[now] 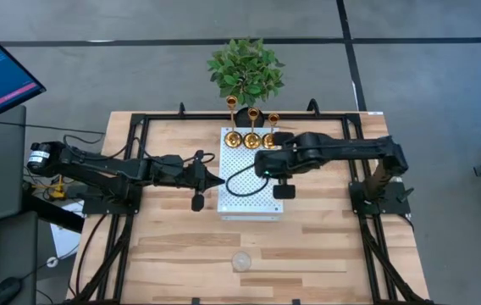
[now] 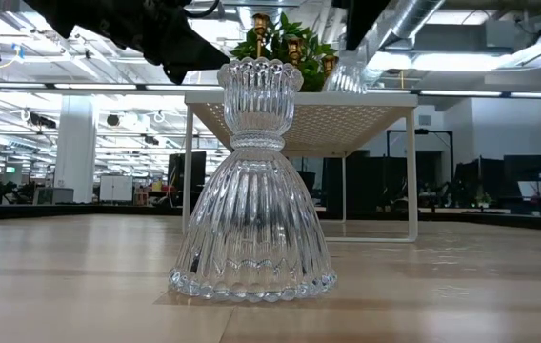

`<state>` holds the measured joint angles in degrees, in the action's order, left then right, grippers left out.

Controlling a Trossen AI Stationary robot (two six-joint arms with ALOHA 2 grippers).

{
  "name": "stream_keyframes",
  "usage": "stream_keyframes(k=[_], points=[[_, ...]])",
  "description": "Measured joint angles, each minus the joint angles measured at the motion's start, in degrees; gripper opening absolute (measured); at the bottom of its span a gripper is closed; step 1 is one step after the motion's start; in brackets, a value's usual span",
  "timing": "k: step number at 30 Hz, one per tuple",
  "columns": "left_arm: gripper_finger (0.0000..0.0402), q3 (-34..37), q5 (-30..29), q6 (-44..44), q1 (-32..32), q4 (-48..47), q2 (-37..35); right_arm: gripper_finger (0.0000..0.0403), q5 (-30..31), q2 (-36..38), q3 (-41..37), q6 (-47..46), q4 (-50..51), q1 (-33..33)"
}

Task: Pick & Place candle stick holders
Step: Put the top transparent glass candle holder on the shelf

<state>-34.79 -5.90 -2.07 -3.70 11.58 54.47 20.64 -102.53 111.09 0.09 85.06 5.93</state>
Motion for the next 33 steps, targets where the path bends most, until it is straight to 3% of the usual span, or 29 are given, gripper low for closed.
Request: stream_keyframes(k=[17, 33], points=[[0.0008, 0.0, 0.0, 0.0, 0.0, -0.1, 0.0, 0.0016, -6.7, -4.3, 0.8, 9.8, -5.5, -5.5], [0.0006, 0.0, 0.0, 0.0, 0.0, 0.0, 0.0, 0.0015, -9.0, -4.7, 0.8, 10.0, -4.9, -7.2]])
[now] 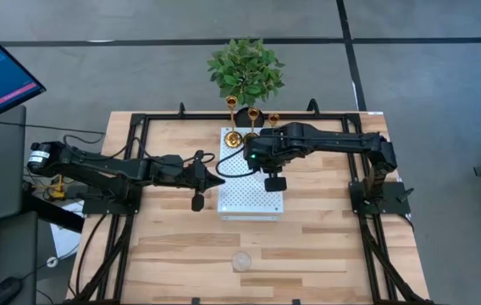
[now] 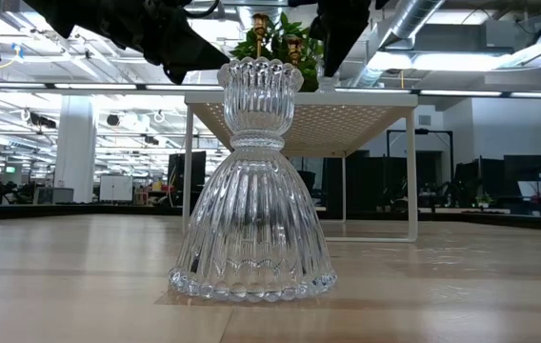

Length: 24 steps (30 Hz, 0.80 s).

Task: Pick & Place candle stick holders
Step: Put the top transparent glass candle holder on the shelf

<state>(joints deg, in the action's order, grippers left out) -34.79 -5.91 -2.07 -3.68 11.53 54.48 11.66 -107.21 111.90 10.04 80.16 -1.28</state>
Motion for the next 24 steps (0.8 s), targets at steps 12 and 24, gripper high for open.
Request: stream_keyframes(k=[12, 24], points=[[0.0007, 0.0, 0.0, 0.0, 0.0, 0.0, 0.0, 0.0069, -1.3, 0.0, 0.0, -0.6, -3.1, -0.3], [0.0007, 0.0, 0.0, 1.3, 0.0, 0.0, 0.0, 0.0029, -1.1, 0.5, 0.1, -4.1, -1.6, -1.0]])
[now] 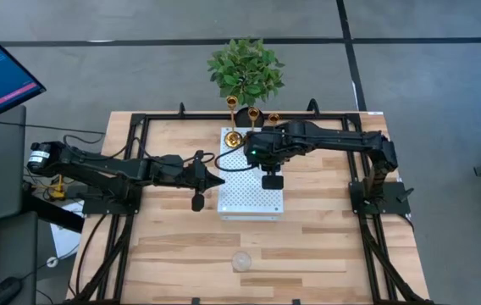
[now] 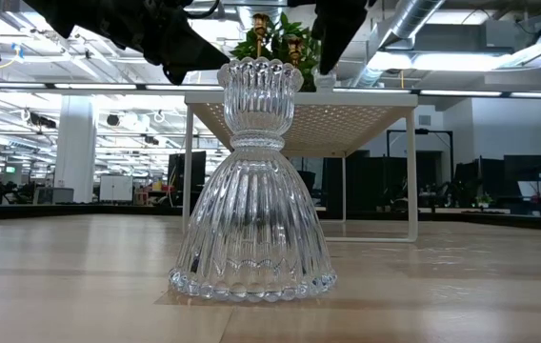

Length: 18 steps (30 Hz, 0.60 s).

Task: Pick & Place candle stick holders
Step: Put the top transparent glass candle holder on the shelf, then put the transparent glass candle holder on the shelf

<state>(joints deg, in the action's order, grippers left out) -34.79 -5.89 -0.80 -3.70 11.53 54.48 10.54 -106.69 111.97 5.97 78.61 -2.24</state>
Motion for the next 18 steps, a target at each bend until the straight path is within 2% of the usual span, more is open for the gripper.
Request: stream_keyframes(k=[8, 18], points=[[0.0008, 0.0, 0.0, 0.2, 0.0, 0.0, 0.0, 0.0095, -0.6, -0.1, -0.1, 0.0, 0.4, 0.6], [0.0009, 0.0, 0.0, 0.2, 0.0, 0.0, 0.0, 0.0108, -0.4, -0.1, 0.0, 0.5, 0.6, 0.7]])
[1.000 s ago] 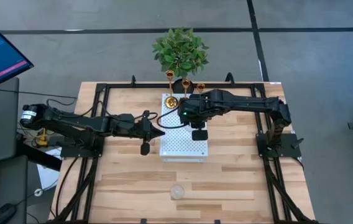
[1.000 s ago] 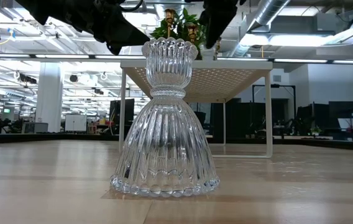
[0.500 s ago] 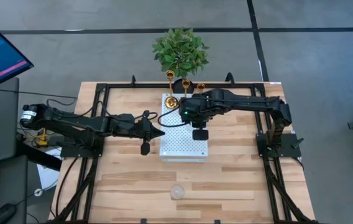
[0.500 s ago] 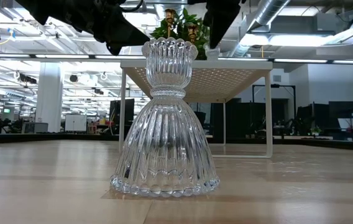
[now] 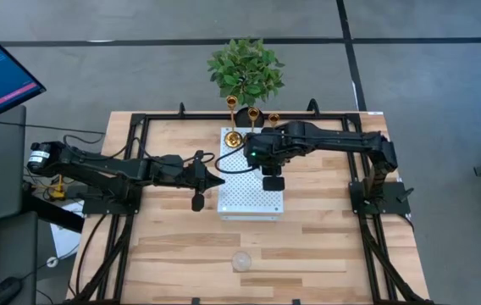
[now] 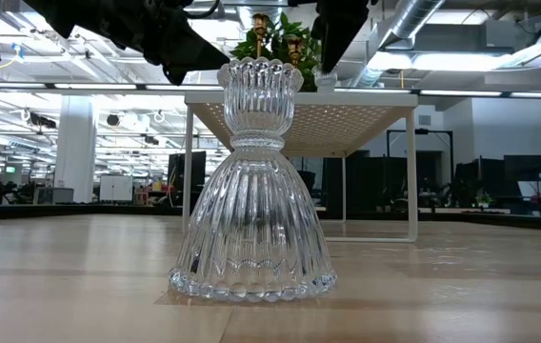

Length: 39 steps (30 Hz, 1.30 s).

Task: Pick & Place candle stick holders
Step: Put the transparent glass candle holder on the shelf

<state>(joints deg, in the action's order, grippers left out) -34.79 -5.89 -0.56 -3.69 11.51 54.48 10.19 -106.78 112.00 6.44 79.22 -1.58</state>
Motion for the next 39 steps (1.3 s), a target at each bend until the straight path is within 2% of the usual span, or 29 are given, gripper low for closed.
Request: stream_keyframes(k=[7, 13, 16, 20, 23, 26, 29, 34, 39], points=[[0.0007, 0.0, 0.0, 0.0, 0.0, 0.0, 0.0, 0.0108, 0.1, -0.1, 5.9, 0.1, 2.2, 0.4], [0.0009, 0.0, 0.0, 0.0, 0.0, 0.0, 0.0, 0.0108, 0.1, 0.0, 15.9, 0.0, 7.6, 1.4], [0.0007, 0.0, 0.0, 0.0, 0.0, 0.0, 0.0, 0.0108, 0.2, 0.1, 20.4, -3.9, 11.0, 2.4], [0.0007, 0.0, 0.0, 0.0, 0.0, -0.1, 0.0, 0.0099, -1.4, 3.4, 20.9, -7.8, 11.0, 4.7], [0.0008, 0.0, 0.1, 0.0, -0.2, -0.2, 0.0, 0.0074, -1.3, 6.6, 20.7, -8.0, 10.8, 7.8], [0.0009, 0.0, 0.2, 0.0, -0.9, -0.2, 0.0, 0.0037, -0.5, 9.6, 18.8, -8.1, 10.7, 11.7], [0.0008, 0.0, 0.2, 0.0, -2.1, -0.2, 0.0, 0.0007, 4.7, 13.9, 14.3, -10.8, 10.8, 16.1], [0.0006, 0.0, 0.2, -0.7, -5.6, -0.1, 0.0, 0.0007, 14.5, 20.9, 1.8, -19.6, 10.8, 22.0], [0.0006, 0.0, 0.2, -0.8, -11.5, 0.8, 0.0, 0.0003, 18.5, 28.5, -15.0, -25.3, 3.2, 25.5]])
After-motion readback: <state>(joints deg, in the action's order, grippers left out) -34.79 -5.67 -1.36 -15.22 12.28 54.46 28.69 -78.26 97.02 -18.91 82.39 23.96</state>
